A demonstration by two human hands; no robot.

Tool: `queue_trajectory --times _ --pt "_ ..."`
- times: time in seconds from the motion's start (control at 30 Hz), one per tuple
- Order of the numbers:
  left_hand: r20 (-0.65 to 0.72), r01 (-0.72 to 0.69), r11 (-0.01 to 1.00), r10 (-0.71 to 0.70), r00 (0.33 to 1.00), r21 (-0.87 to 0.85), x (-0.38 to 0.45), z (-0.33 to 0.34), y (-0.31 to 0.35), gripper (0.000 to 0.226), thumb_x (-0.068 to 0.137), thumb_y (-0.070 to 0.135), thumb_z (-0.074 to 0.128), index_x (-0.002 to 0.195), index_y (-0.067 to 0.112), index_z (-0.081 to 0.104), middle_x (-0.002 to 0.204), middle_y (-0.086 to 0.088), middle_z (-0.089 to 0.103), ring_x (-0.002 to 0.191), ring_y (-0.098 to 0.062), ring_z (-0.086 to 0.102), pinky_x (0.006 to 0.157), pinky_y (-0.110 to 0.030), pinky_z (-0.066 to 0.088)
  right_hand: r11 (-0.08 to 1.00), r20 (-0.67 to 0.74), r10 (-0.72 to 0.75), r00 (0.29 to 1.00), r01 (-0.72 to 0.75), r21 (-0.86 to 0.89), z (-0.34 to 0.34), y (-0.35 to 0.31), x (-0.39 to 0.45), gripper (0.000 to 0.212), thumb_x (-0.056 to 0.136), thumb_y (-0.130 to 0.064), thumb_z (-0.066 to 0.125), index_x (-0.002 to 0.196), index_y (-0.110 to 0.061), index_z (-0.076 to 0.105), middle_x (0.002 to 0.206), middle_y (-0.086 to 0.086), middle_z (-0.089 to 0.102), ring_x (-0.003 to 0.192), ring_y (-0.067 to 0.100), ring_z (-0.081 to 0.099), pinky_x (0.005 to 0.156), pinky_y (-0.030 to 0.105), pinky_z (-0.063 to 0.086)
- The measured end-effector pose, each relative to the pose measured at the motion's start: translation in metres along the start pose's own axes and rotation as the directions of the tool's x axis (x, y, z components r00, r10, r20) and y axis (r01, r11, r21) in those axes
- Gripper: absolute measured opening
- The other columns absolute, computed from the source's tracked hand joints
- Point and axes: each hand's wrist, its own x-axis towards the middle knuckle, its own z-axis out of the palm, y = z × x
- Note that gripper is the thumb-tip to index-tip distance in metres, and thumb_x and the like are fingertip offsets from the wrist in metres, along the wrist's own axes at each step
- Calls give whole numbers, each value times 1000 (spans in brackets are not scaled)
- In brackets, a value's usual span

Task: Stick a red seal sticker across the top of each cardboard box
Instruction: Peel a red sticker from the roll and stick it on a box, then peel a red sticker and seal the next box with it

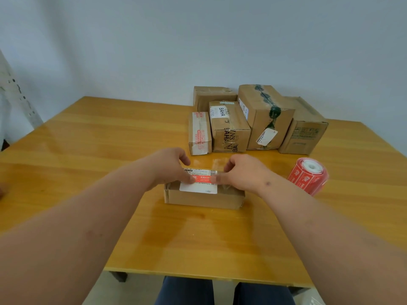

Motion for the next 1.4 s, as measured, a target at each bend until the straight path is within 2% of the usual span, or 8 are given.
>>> queue_trajectory --times 0.13,0.3,0.53,0.63,0.87,1.07,1.27,1.4 --pt "87 -31 985 46 995 -169 -5 -14 -9 44 81 10 74 118 27 59 117 -2 53 92 -15 53 71 -27 43 992 55 -55 997 48 113 -9 5 -5 36 79 -40 72 107 -23 59 103 -2 61 88 11 55 84 34 51" --pt "175 -164 934 112 978 318 -10 -4 -7 76 68 37 86 132 40 45 135 10 36 123 -19 39 107 -42 38 945 98 -110 989 134 -297 0 10 -9 82 61 -58 80 130 -44 38 126 -6 33 123 19 32 106 44 30" --pt "248 22 990 13 969 -138 -12 -19 -2 29 90 40 64 116 28 65 107 0 62 85 -13 56 71 -23 42 949 167 -73 983 17 313 -20 24 -12 45 89 -53 56 127 -29 51 116 -4 57 102 16 56 97 38 46" --pt "226 164 970 -121 966 -180 -6 -12 -2 38 95 51 52 111 19 63 90 -10 63 68 -21 56 55 -28 48 962 93 -5 996 -21 271 -20 27 -11 53 91 -65 40 124 -25 47 107 -2 59 92 16 59 88 36 50" --pt "-25 314 948 -313 949 43 8 6 18 61 100 57 22 111 4 50 91 -21 64 73 -37 71 68 -45 61 1000 105 12 994 -10 -16 -9 33 -5 75 74 -77 54 128 -26 39 107 -4 59 88 14 63 77 33 52" --pt "-218 120 789 18 976 603 21 21 11 57 102 52 18 117 11 55 95 -6 55 92 -27 58 76 -36 47 963 -130 -18 991 -18 -269 -3 38 3 74 80 -79 37 130 -25 47 126 3 45 109 22 53 87 42 52" --pt "-274 -242 820 428 861 519 18 27 55 25 101 38 38 111 23 57 104 3 50 94 -15 46 76 -31 39 956 -423 -276 863 202 -211 -50 53 -1 15 93 -28 48 95 -23 62 101 -2 55 90 13 54 82 33 49" --pt "-219 -396 849 485 846 349 14 48 99 12 99 28 46 98 27 58 95 8 57 86 -12 54 72 -28 44 991 -396 -121 910 90 -97 -88 88 -13 29 83 -9 51 101 -30 59 111 -2 49 105 20 51 91 44 47"
